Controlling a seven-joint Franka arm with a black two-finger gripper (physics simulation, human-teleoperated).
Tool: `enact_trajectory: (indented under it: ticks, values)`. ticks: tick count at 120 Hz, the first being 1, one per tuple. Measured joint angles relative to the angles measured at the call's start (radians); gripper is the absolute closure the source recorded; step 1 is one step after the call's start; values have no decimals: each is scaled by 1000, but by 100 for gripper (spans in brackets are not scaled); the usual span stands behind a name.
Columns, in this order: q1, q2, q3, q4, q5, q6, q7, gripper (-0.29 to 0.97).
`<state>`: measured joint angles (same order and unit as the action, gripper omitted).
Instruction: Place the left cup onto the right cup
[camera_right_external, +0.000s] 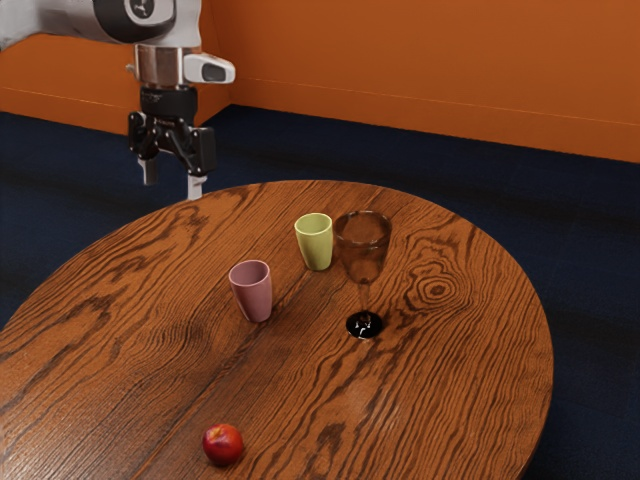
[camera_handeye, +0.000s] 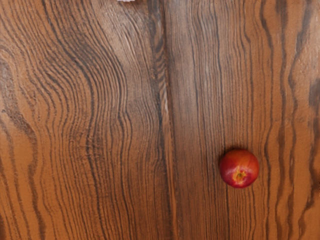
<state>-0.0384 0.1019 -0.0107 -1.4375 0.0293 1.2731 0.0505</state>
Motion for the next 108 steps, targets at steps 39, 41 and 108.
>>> enact_trajectory:
  ticks: [39, 41, 108]
  values:
    - [58, 228, 6, -20, 3, 248, 9, 0]
    - [62, 249, 6, -12, 3, 263, 9, 0]
    - [95, 485, 24, 11, 1, 568, 15, 0]
